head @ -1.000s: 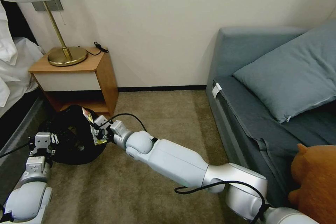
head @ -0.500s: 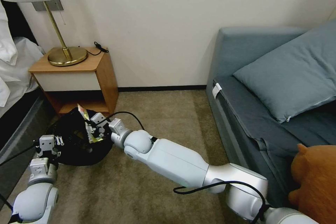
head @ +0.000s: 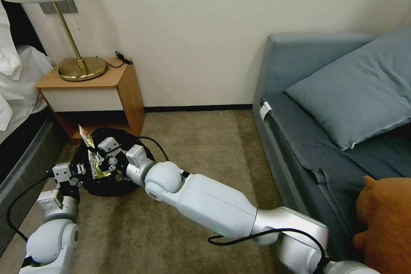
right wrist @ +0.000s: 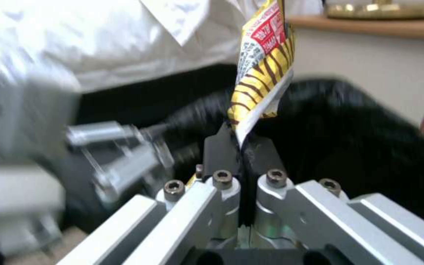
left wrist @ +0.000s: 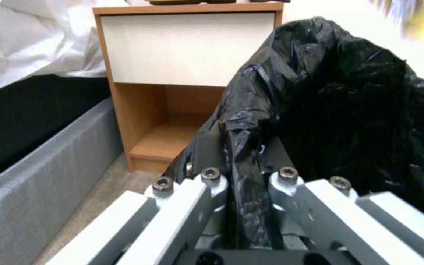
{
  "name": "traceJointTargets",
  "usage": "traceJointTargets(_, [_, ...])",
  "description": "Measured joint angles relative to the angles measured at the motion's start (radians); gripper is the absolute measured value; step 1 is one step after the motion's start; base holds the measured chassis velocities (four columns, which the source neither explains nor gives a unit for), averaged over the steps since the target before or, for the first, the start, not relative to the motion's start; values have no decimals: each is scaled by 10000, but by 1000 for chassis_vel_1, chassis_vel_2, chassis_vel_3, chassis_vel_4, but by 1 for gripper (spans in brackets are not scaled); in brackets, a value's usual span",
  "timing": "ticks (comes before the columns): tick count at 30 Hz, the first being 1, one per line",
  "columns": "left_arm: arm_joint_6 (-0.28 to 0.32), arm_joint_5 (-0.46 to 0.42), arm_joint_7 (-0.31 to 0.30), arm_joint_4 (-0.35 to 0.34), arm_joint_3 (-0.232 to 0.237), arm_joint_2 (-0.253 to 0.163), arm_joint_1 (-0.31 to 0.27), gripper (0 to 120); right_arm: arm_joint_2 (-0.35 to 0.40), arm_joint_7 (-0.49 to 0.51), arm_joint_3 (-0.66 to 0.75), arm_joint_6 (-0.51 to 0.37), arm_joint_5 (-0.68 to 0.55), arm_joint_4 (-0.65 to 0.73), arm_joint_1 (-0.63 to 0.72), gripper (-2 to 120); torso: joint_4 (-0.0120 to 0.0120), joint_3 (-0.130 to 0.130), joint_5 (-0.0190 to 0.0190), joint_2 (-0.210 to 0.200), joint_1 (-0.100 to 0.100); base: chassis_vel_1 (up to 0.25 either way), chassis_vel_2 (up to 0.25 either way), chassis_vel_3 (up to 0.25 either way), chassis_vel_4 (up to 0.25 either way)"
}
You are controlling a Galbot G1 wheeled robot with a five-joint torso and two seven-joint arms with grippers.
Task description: Pick up the trash bin, then pick up the garbage on the floor and place it into the trash bin.
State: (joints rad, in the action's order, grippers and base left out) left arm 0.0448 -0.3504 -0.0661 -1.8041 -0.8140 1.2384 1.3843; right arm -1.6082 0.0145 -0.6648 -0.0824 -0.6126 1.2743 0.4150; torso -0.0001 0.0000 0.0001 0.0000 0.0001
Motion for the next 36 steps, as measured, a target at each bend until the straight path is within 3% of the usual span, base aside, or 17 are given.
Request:
traceJointTargets(2, [-3,1,3,-19,-1,-2,15,4,0,-34,0,58,73,-116,52,0,0,0,0,0,0,0,0,0,0])
traceJointTargets(16, [-172,25,31,-97,-203,-106,306,4,1,-223,174,298,386,-755,165,55,1,0,0,0,0,0,0,0,0])
traceJointTargets(20, [-179,58,31,-89,-228,-136,306,4,2,-223,213,298,438,-790,199,65,1,0,0,0,0,0,0,0,0])
traceJointTargets(28, [-391,428,10,241,-528,-457,340,4,2,-331,496,399,883,-1501,309,97,0,0,-3,0,0,0,0,0,0])
traceJointTargets(36, [-898,1366,-43,948,-925,-945,428,4,1,-270,934,580,1390,-2268,453,100,3,0,-4,0,0,0,0,0,0])
